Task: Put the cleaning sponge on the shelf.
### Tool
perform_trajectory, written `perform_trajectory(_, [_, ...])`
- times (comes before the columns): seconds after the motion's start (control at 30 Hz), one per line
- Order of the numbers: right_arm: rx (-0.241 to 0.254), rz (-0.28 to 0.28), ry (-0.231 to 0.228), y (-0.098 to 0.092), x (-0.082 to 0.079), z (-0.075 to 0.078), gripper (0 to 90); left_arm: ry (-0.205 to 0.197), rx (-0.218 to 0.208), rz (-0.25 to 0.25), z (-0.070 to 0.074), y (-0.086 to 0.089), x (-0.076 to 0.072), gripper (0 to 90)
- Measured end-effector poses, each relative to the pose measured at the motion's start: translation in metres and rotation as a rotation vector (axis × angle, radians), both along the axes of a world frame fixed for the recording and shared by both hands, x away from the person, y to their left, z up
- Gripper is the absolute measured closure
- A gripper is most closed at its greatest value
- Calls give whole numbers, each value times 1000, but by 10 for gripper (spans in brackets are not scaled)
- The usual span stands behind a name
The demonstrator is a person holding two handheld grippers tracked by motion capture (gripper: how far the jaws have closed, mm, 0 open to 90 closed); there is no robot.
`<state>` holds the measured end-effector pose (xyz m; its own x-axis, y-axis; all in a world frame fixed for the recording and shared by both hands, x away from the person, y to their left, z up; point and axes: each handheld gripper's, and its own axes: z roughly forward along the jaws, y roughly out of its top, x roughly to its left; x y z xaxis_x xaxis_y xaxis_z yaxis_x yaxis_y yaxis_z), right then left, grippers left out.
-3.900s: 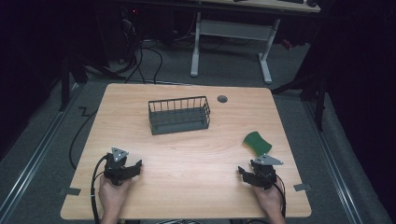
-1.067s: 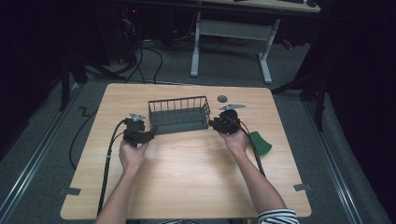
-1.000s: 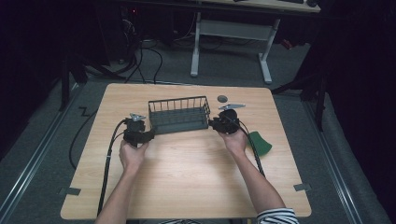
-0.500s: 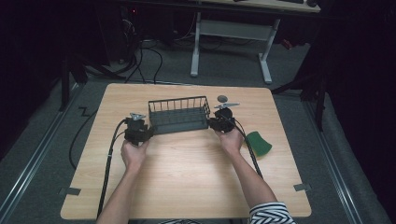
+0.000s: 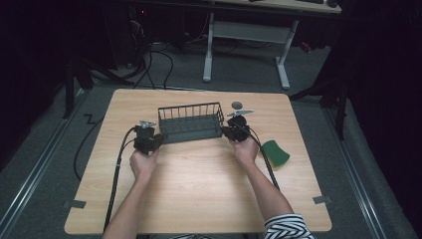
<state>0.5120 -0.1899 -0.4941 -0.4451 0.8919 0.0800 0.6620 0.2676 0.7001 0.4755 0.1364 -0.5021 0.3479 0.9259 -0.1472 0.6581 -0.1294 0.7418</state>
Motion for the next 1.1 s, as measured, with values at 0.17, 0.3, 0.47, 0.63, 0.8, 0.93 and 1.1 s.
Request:
perform_trajectory(0.17, [-5,0,-2,-1,0,0,866,-13,22,-6,-1,-2,-1,859])
perform_trajectory(0.3, [-9,-2,-1,0,0,1,867,-19,37,-17,0,-3,-2,866])
perform_trajectory(0.47, [-9,-2,4,-2,-2,1,867,-12,43,-32,0,-4,-4,869])
perform_trajectory(0.63, [-9,0,10,-5,-5,3,868,-9,47,-56,3,-6,-7,869])
perform_trajectory(0.8, [-16,7,7,-8,-12,5,868,-7,62,-83,6,-8,-13,870])
perform_trajectory(0.93, [-10,14,10,-13,-21,4,869,-5,80,-105,6,-11,-19,870])
perform_trajectory(1.1, [-16,28,7,-19,-31,5,869,-3,68,-121,6,-14,-25,870])
